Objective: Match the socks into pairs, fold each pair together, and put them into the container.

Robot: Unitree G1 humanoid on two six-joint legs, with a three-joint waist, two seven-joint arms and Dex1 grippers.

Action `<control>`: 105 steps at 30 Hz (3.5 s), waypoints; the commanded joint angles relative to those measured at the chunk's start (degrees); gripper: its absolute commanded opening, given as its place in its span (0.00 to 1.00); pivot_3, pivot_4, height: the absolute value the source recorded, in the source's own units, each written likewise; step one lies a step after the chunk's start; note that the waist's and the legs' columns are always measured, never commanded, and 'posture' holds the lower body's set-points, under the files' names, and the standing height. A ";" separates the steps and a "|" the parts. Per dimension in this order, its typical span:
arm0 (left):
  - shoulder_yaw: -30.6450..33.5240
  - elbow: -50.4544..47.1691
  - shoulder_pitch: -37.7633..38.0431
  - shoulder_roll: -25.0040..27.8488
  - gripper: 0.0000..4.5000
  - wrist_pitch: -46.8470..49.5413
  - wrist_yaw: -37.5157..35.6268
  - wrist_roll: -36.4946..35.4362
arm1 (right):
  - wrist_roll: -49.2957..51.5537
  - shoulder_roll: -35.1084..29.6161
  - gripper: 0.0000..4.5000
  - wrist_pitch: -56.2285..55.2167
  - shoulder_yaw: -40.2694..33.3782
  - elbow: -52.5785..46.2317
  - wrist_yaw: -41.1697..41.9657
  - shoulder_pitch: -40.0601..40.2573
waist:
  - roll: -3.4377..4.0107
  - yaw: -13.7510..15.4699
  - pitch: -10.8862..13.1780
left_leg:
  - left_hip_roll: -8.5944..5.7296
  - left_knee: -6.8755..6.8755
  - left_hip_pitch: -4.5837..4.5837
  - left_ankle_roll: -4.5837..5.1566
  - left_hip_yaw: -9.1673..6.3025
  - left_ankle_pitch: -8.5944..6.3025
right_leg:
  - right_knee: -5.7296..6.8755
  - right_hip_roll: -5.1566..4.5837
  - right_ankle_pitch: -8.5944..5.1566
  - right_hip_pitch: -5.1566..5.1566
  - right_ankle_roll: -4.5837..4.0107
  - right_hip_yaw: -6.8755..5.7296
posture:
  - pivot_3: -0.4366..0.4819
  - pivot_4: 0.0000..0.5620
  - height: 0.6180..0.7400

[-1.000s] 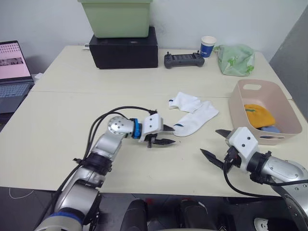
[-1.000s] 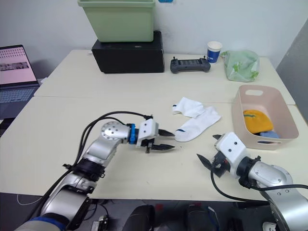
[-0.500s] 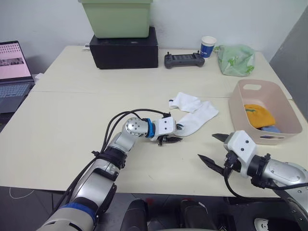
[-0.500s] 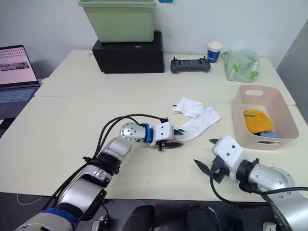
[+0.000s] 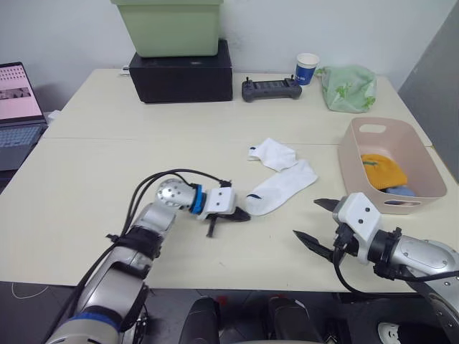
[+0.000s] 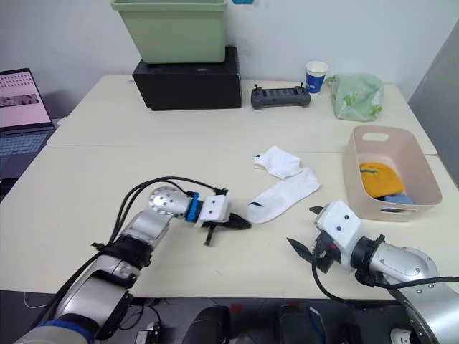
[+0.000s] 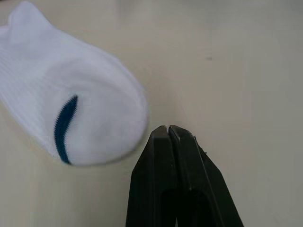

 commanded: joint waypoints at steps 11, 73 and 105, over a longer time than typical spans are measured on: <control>9.77 -9.44 10.74 10.58 0.01 4.60 -2.44 -10.07 | 3.91 -0.98 1.00 0.37 -0.35 -0.77 0.22 -3.36 | 0.01 0.13 0.00 | 0.11 0.01 0.00 0.01 -0.04 0.00 | 0.01 -0.07 -0.01 0.00 0.00 -0.04 | 0.48 0.27 0.96; -2.87 2.65 -7.86 -7.55 0.01 5.77 12.75 9.92 | 3.63 -1.30 1.00 -0.91 0.43 -0.47 -3.23 -3.55 | -0.01 0.16 -0.02 | -0.20 0.02 -0.02 0.00 -0.01 0.00 | -0.01 -0.03 0.00 0.03 0.00 -0.02 | 0.48 0.27 0.96; 10.96 -6.15 11.98 15.93 0.01 -8.07 -8.24 -10.19 | 1.98 10.92 1.00 1.66 14.02 12.02 -9.51 -13.50 | 0.00 0.06 -0.02 | 0.13 -0.01 -0.03 0.01 0.00 -0.01 | 0.00 -0.04 0.02 -0.10 -0.05 0.00 | 0.48 0.27 0.96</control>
